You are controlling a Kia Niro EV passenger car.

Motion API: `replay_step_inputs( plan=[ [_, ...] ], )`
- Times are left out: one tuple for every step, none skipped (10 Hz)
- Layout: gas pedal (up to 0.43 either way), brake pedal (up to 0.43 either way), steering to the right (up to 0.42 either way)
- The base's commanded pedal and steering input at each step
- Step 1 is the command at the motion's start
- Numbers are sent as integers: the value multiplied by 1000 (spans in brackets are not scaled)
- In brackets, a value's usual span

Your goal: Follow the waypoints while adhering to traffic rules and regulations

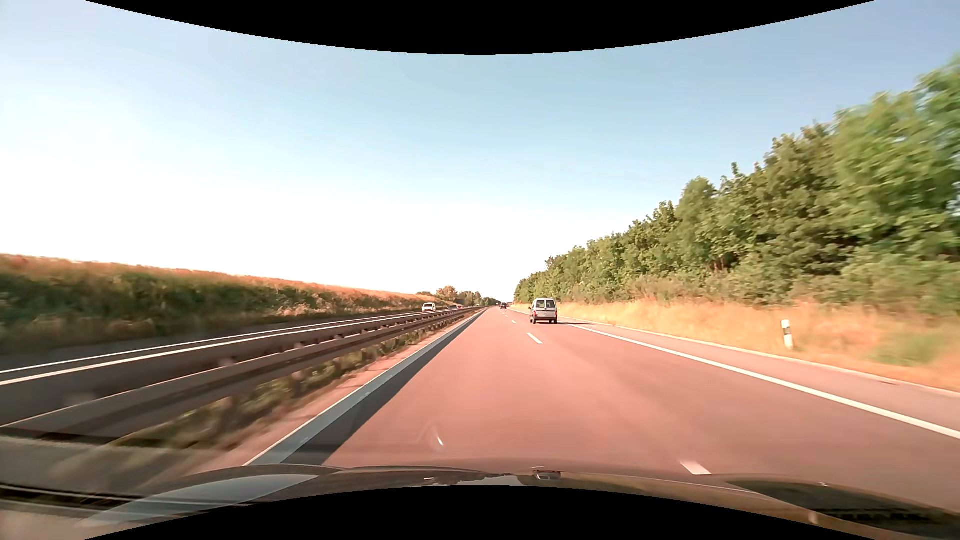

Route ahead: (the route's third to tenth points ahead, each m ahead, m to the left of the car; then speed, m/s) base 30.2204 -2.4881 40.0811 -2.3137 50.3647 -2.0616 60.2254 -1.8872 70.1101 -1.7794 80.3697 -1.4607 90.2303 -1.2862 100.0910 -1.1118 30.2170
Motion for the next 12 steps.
replay_step_inputs(
  plan=[
    [248, 6, 4],
    [248, 6, 4],
    [248, 6, 4],
    [248, 6, 4],
    [248, 6, 4],
    [248, 6, 3],
    [248, 6, 3],
    [248, 6, 2],
    [248, 6, 1],
    [260, 6, -2],
    [260, 6, -2],
    [260, 6, -3]
  ],
)
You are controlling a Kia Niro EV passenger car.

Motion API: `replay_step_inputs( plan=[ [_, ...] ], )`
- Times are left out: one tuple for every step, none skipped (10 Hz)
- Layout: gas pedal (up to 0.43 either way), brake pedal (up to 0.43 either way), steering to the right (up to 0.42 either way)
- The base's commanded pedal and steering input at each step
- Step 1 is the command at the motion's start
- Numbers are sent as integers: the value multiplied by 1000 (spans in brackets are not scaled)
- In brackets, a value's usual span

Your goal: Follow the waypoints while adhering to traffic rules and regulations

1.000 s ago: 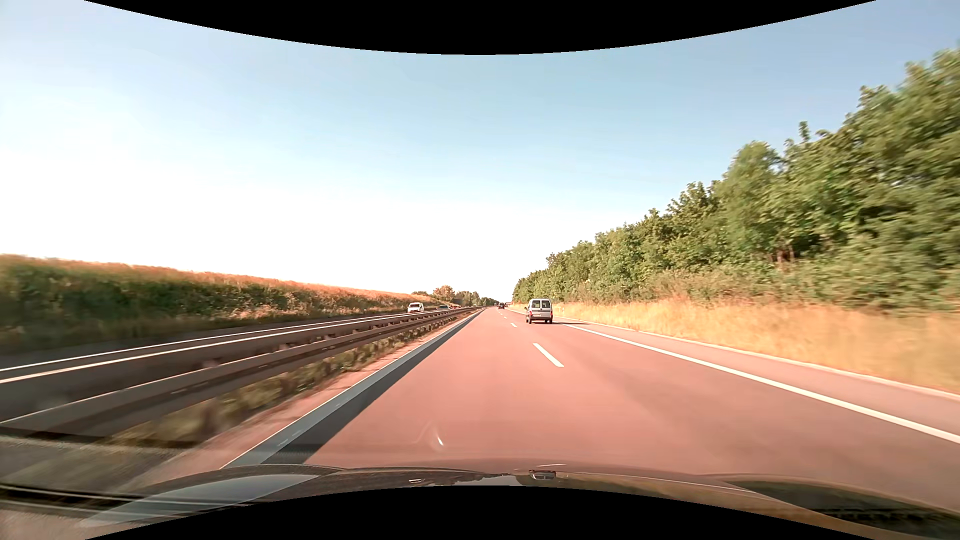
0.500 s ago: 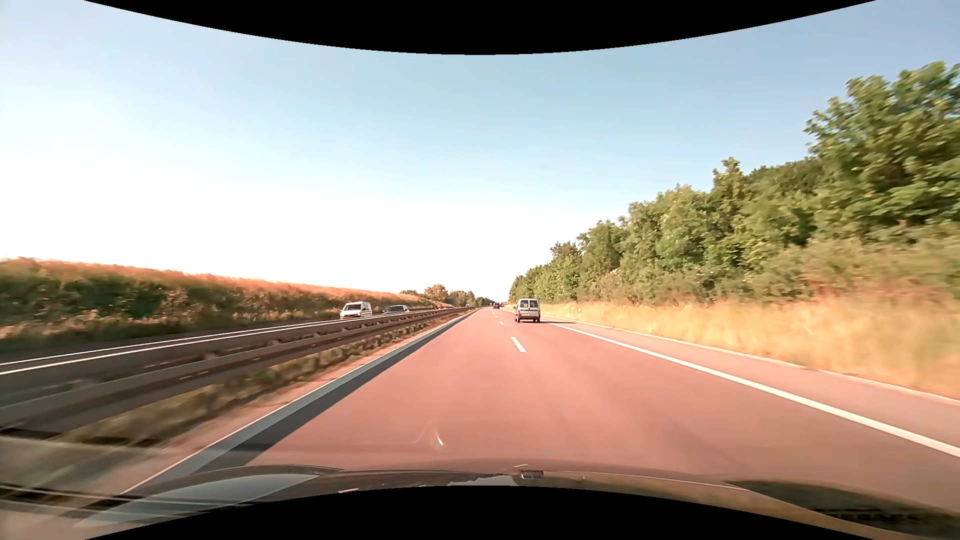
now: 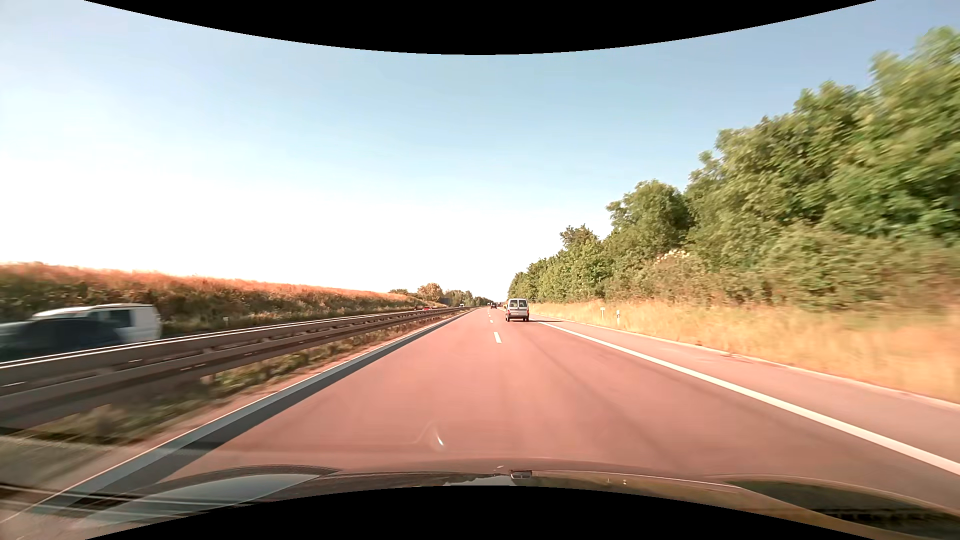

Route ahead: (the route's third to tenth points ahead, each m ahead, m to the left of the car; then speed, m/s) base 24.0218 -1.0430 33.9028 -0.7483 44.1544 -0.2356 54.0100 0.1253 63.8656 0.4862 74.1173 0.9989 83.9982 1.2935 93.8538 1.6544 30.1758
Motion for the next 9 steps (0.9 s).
replay_step_inputs(
  plan=[
    [268, 6, -4],
    [268, 6, -4],
    [268, 6, -4],
    [280, 6, -4],
    [280, 0, -4],
    [287, 6, -4],
    [287, 6, -6],
    [299, 6, -7],
    [331, 6, -7]
  ],
)
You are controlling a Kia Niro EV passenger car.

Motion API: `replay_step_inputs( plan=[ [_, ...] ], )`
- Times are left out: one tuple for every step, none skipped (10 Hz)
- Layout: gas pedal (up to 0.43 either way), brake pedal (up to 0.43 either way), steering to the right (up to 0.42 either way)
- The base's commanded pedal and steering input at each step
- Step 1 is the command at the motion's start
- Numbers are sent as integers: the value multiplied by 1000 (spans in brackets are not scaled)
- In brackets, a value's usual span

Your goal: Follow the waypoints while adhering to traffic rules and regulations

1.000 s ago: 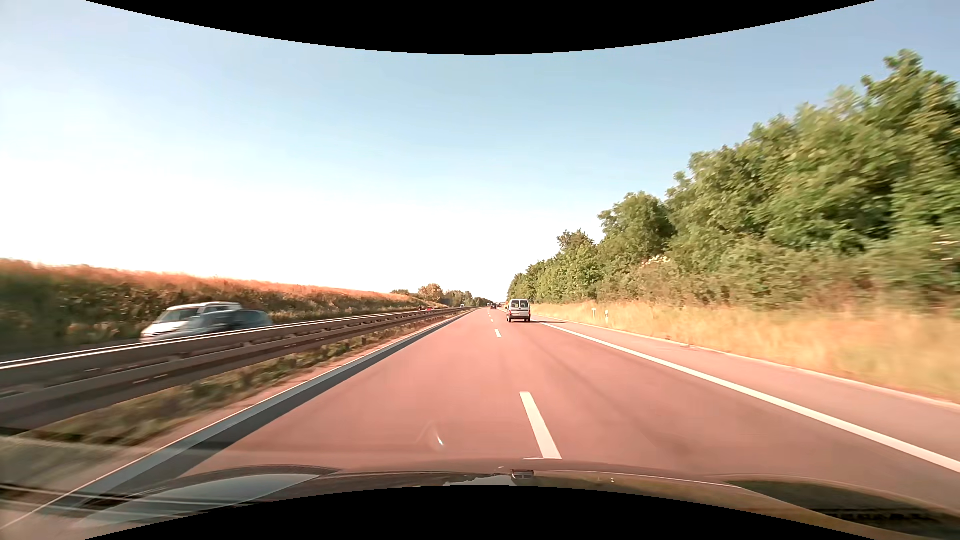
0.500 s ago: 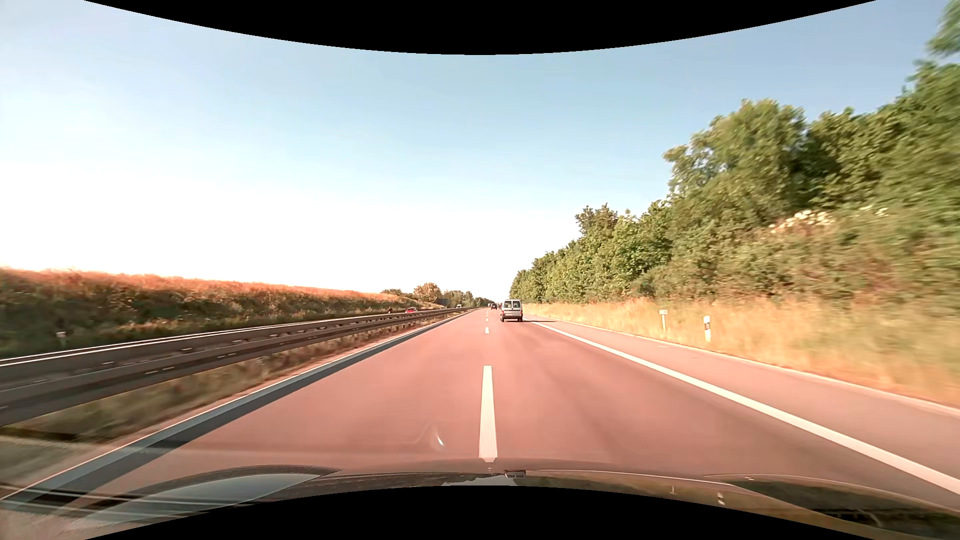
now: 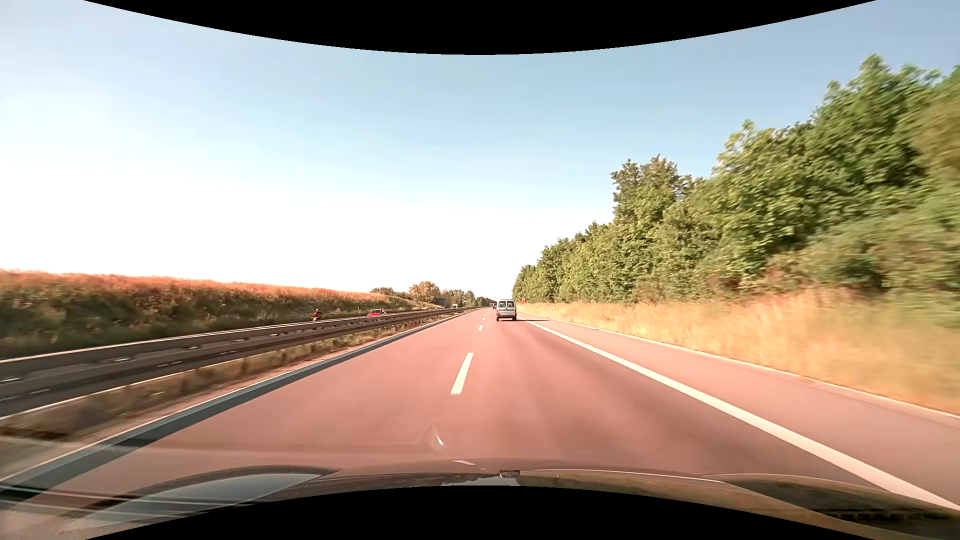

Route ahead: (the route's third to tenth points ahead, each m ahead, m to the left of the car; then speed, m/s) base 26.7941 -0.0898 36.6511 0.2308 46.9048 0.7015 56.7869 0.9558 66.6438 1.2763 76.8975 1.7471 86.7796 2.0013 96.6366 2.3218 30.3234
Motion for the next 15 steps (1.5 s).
replay_step_inputs(
  plan=[
    [339, 6, -7],
    [339, 6, -7],
    [350, 6, -7],
    [350, 6, -7],
    [350, 6, -7],
    [350, 6, -7],
    [350, 6, -7],
    [358, 6, -7],
    [358, 6, -7],
    [358, 6, -7],
    [370, 6, -7],
    [370, 6, -6],
    [370, 6, -4],
    [370, 6, -3],
    [370, 6, -3]
  ],
)
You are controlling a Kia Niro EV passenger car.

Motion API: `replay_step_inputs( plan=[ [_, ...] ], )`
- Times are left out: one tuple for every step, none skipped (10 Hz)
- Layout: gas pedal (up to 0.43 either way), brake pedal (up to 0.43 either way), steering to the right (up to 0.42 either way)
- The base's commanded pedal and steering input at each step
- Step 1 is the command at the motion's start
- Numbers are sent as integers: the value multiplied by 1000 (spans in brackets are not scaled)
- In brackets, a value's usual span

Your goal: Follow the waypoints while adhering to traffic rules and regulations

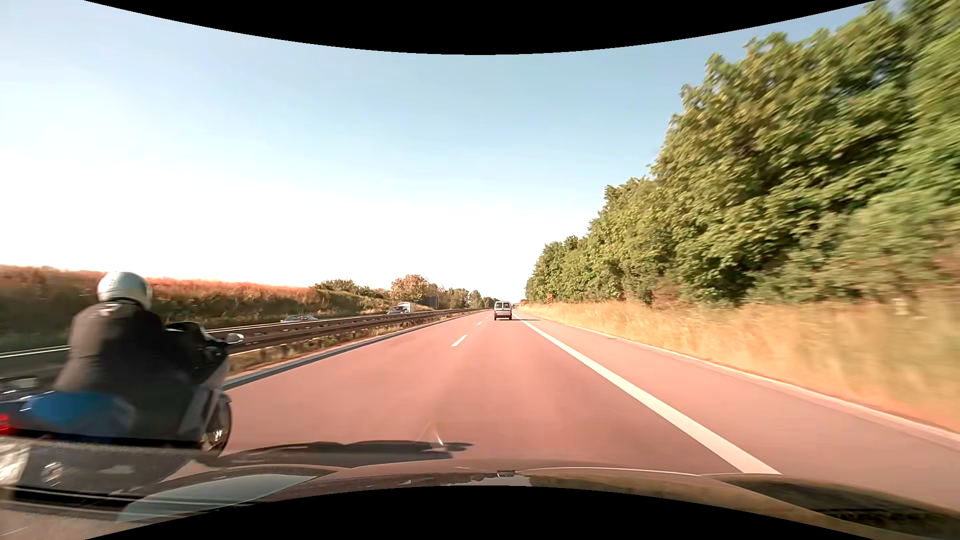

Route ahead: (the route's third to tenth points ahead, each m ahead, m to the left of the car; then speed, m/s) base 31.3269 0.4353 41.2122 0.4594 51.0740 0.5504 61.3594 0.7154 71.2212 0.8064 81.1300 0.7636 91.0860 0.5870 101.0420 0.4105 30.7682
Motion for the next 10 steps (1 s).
replay_step_inputs(
  plan=[
    [370, 6, -3],
    [370, 6, -3],
    [370, 6, -3],
    [370, 6, -3],
    [370, 6, -3],
    [370, 6, -3],
    [370, 6, -3],
    [370, 6, -3],
    [370, 6, -3],
    [370, 6, -3]
  ],
)
